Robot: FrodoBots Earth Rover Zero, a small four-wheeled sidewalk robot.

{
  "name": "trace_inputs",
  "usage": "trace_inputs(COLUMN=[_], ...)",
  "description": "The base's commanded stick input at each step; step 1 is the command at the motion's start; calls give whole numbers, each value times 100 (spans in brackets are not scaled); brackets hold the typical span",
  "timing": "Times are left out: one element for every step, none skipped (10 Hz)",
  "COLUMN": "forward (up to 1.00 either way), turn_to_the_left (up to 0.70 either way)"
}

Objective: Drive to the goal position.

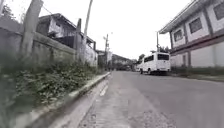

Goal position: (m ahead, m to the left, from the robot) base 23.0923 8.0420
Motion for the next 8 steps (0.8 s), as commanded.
trace_inputs(forward=[100, 100, 100, 100, 100, 100, 100, 100], turn_to_the_left=[-22, -40, -40, -40, -40, -40, -11, 0])
